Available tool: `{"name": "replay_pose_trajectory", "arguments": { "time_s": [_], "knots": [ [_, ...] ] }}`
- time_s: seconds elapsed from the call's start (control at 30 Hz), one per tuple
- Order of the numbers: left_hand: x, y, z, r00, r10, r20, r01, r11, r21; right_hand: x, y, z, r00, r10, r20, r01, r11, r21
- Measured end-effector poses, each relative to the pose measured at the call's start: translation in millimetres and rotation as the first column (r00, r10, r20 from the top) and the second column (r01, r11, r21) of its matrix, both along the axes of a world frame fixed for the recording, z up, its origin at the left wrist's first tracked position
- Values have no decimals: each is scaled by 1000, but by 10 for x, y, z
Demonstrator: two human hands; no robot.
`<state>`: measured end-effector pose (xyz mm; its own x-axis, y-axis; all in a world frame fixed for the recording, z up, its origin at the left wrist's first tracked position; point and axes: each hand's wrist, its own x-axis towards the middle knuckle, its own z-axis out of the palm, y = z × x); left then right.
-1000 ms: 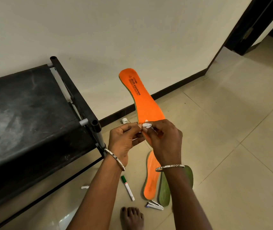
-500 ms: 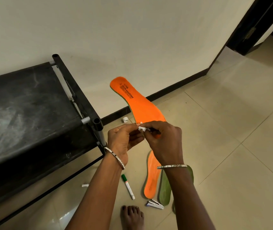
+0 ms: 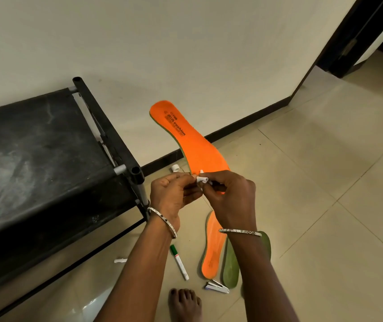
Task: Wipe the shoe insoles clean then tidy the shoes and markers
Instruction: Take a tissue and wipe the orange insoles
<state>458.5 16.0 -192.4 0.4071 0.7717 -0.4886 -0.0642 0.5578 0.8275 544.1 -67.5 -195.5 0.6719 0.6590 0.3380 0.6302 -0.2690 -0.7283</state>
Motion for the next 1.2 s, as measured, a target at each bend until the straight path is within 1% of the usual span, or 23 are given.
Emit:
{"name": "replay_pose_trajectory", "arguments": {
  "time_s": [0.07, 0.13, 0.23, 0.33, 0.4, 0.47, 0.57, 0.77, 0.83, 0.93, 1.0, 1.2],
  "knots": [
    [0, 7, 1, 1000, 22, 11, -22, 1000, -13, 45, -47, -16, 1000, 11, -21, -11, 1000, -22],
    [-3, 30, 3, 998, 66, 21, -65, 997, -42, 103, -115, -36, 1000, -1, -8, 0, 999, -53],
    [-5, 65, -6, 996, 87, 30, -86, 995, -55, 188, -185, -95, 996, -92, 15, 93, 990, -103],
    [-2, 58, -11, 996, 82, 35, -80, 996, -41, 207, -164, -122, 980, -195, 33, 197, 978, -66],
    [10, 40, -24, 996, 84, 27, -84, 996, -25, 104, -91, -80, 982, -188, 33, 189, 982, -10],
    [21, 19, -42, 997, 77, 25, -77, 997, 3, -41, -9, -32, 992, -127, 18, 127, 991, 30],
    [30, 12, -58, 997, 79, 20, -80, 996, 28, -117, 8, -19, 996, -81, 32, 79, 996, 46],
    [26, 75, -36, 988, 152, 41, -150, 988, -48, 144, -154, -122, 967, -247, 64, 249, 968, -15],
    [35, 53, -47, 990, 137, 26, -136, 990, -29, 69, -102, -116, 969, -239, 63, 240, 971, -6],
    [50, 23, -70, 992, 124, 12, -124, 992, 10, -121, 8, -62, 983, -167, 72, 165, 986, 34],
    [51, 26, -69, 991, 133, 19, -133, 991, 3, -141, 1, -55, 987, -147, 69, 144, 988, 52],
    [44, 86, -58, 986, 166, 26, -164, 985, -50, 198, -238, -110, 955, -297, 14, 297, 955, -23]
  ]
}}
